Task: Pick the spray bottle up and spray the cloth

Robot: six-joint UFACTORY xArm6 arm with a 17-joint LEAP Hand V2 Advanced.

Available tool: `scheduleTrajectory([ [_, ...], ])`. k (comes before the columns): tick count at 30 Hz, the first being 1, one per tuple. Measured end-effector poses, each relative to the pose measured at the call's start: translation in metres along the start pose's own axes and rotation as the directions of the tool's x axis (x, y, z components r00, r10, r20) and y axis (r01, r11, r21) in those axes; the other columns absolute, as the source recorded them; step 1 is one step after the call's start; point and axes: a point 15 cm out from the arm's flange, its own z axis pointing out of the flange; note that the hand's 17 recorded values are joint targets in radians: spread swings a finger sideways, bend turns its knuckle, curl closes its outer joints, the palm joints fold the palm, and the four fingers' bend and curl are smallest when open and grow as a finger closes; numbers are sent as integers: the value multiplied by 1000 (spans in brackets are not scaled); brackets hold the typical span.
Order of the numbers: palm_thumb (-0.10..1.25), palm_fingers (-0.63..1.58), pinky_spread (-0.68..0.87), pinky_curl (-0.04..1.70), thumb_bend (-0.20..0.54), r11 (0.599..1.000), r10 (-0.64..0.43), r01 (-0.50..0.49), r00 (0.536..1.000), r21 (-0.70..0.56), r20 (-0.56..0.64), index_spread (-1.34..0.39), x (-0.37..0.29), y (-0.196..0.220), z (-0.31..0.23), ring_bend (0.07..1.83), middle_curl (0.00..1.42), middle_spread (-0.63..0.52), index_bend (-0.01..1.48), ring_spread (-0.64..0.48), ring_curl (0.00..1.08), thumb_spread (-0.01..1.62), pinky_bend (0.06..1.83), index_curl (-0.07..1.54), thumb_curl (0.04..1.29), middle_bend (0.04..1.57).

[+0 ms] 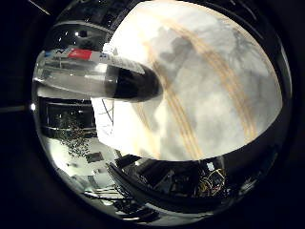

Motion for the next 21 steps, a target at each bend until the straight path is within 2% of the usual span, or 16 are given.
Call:
scheduleTrajectory([
  [21,396,142,430,293,-25,999,-22,23,1000,-31,12,-150,-4,-15,17,441,349,170,154,211,268,1039,450,277,289,210],
])
